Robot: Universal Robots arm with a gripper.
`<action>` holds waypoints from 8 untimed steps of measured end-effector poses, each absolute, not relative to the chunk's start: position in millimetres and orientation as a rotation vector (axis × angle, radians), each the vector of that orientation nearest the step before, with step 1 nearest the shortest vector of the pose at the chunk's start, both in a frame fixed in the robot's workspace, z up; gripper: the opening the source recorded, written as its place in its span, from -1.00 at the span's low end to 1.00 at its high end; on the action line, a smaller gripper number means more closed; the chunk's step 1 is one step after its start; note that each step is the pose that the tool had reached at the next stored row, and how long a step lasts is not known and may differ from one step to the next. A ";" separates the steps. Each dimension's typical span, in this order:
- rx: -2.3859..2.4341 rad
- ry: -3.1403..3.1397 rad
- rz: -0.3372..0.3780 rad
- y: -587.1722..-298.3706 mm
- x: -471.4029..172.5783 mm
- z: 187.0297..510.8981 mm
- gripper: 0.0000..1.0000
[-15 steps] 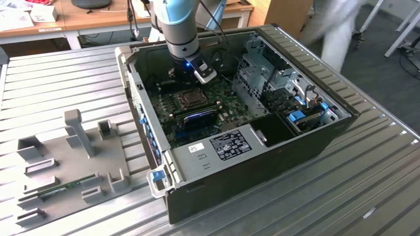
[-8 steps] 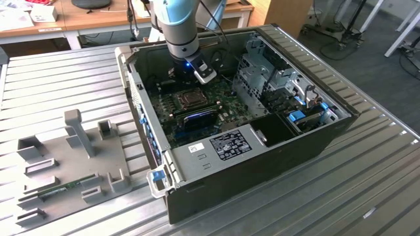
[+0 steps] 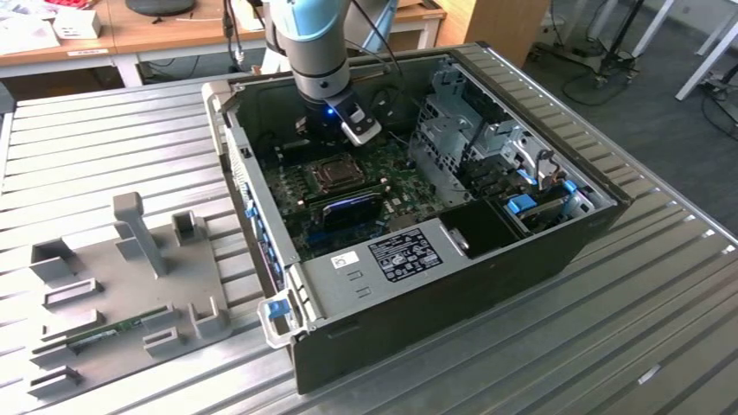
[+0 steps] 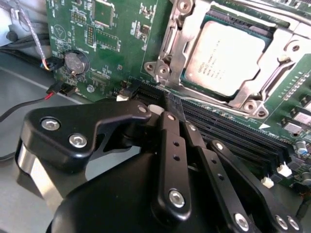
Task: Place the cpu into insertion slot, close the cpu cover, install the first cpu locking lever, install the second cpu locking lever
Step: 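Install the first cpu locking lever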
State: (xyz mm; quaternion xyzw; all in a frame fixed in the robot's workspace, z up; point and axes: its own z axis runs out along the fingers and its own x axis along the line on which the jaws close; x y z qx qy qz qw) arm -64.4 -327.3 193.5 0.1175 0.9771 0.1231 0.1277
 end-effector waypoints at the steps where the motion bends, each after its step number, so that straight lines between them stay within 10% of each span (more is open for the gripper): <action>1: 0.342 2.842 0.358 -328.0 -64.5 193.5 -0.80; 8: 0.339 2.827 0.367 -330.3 -65.6 192.4 -0.80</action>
